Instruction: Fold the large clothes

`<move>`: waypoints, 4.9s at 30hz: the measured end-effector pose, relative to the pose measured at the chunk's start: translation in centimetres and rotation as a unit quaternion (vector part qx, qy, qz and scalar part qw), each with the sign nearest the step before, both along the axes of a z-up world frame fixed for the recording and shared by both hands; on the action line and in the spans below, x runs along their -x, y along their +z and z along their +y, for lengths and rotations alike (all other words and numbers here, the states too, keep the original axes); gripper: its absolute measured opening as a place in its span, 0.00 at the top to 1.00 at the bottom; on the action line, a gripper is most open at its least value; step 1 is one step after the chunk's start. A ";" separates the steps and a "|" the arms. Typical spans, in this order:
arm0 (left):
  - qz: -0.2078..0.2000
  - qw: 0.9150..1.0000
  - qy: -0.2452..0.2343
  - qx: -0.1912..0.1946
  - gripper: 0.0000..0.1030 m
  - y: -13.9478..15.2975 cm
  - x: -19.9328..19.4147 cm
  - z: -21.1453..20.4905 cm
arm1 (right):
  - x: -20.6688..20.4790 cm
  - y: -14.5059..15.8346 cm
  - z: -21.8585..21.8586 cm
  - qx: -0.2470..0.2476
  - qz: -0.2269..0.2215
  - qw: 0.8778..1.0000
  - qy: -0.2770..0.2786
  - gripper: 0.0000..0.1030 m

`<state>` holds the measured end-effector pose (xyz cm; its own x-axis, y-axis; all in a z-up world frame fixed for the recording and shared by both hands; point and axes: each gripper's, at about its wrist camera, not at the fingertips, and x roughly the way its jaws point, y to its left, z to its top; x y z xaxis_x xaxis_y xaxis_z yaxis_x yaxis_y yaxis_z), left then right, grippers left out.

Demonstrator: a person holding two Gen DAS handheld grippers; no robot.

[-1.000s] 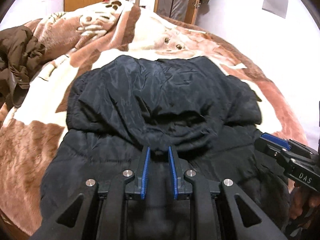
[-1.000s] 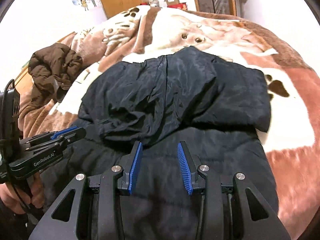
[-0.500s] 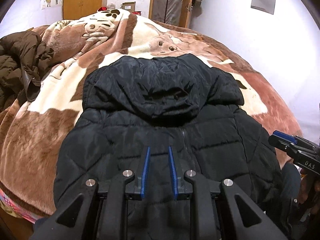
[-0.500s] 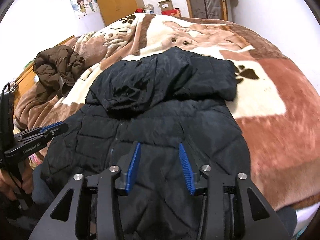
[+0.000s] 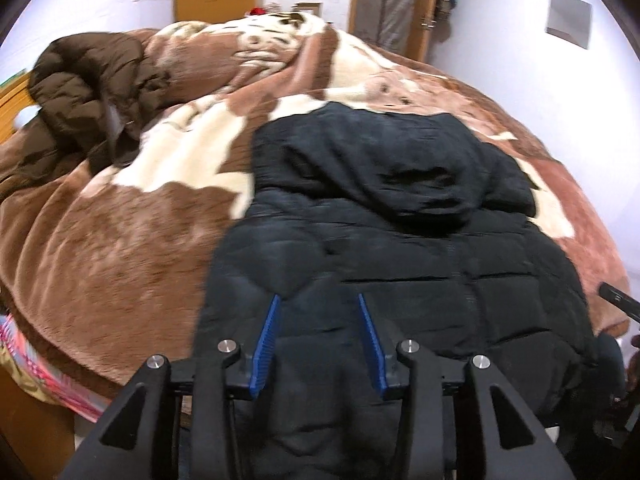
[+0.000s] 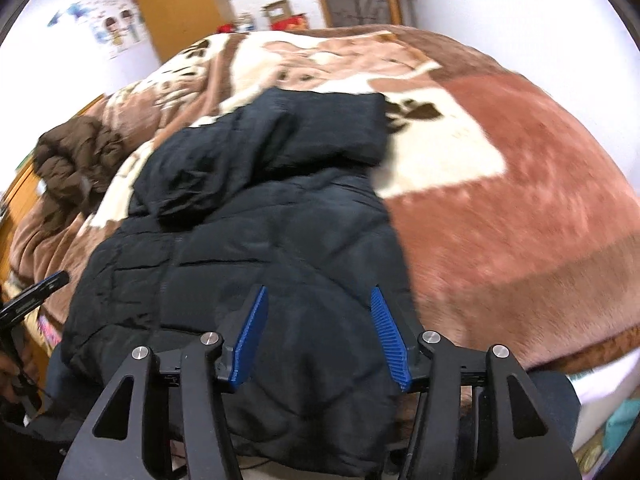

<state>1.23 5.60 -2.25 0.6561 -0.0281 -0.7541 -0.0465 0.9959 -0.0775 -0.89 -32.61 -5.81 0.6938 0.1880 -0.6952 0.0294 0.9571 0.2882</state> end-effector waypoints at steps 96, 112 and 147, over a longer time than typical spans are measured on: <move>-0.061 0.970 0.037 0.232 0.34 6.6 -25.1 5.1 | -25.4 9.7 -3.0 -0.159 -0.087 0.983 -0.001 0.40; 0.030 0.992 -0.078 0.090 0.34 -1.8 -31.1 -8.3 | -31.1 0.6 2.2 0.046 0.012 0.999 0.007 0.40; -0.071 0.992 -0.092 0.057 0.48 2.0 -29.7 -7.2 | -29.1 4.8 4.1 0.023 -0.071 0.997 -0.012 0.41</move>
